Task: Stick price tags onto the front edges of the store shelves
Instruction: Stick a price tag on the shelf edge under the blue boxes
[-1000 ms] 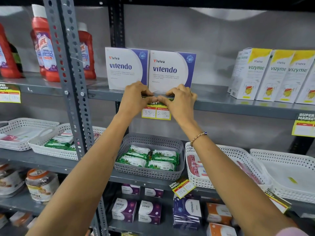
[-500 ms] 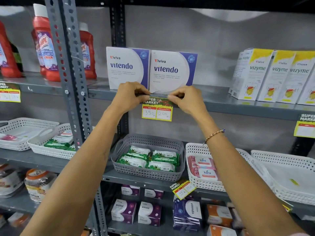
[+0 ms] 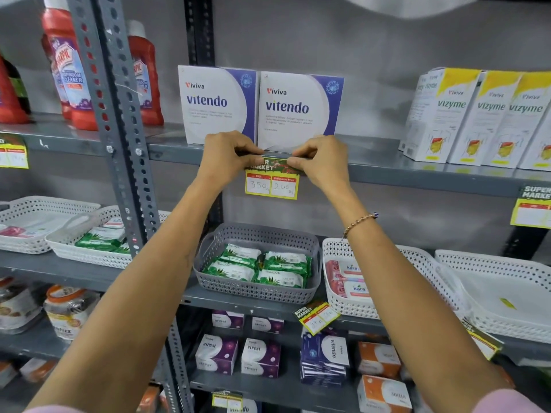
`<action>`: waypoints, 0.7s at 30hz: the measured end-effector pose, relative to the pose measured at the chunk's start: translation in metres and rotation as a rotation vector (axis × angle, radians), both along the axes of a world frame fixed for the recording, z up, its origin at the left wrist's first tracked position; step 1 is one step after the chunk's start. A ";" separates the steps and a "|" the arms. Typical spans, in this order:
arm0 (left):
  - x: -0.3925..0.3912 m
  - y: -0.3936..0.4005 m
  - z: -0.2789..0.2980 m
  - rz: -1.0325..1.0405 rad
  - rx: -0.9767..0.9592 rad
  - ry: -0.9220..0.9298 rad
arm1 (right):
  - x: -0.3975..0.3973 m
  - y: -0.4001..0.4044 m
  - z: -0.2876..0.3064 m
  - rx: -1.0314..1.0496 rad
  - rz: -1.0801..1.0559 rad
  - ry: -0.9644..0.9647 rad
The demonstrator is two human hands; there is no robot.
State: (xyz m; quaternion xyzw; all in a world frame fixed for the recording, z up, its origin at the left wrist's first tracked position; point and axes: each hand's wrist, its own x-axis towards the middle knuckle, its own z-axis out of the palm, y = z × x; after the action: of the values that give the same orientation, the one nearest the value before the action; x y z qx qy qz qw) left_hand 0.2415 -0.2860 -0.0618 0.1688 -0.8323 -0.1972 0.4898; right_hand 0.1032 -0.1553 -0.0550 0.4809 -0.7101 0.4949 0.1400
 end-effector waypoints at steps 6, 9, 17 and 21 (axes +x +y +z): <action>0.004 -0.003 0.000 -0.035 -0.016 -0.028 | -0.009 0.006 0.003 0.010 0.039 -0.065; 0.007 -0.003 0.001 -0.037 -0.020 -0.038 | -0.009 0.006 0.004 0.016 0.034 -0.070; 0.014 0.006 -0.006 0.006 0.040 0.064 | 0.010 0.024 -0.011 -0.243 -0.008 -0.023; 0.007 0.044 -0.045 0.091 -0.096 0.415 | 0.020 0.043 -0.069 -0.323 0.037 0.095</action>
State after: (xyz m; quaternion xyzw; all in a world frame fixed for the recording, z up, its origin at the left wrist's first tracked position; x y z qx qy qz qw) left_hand 0.2489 -0.2424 -0.1067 0.1387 -0.7136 -0.1654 0.6664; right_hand 0.1236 -0.1122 -0.1239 0.4878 -0.6051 0.5818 0.2396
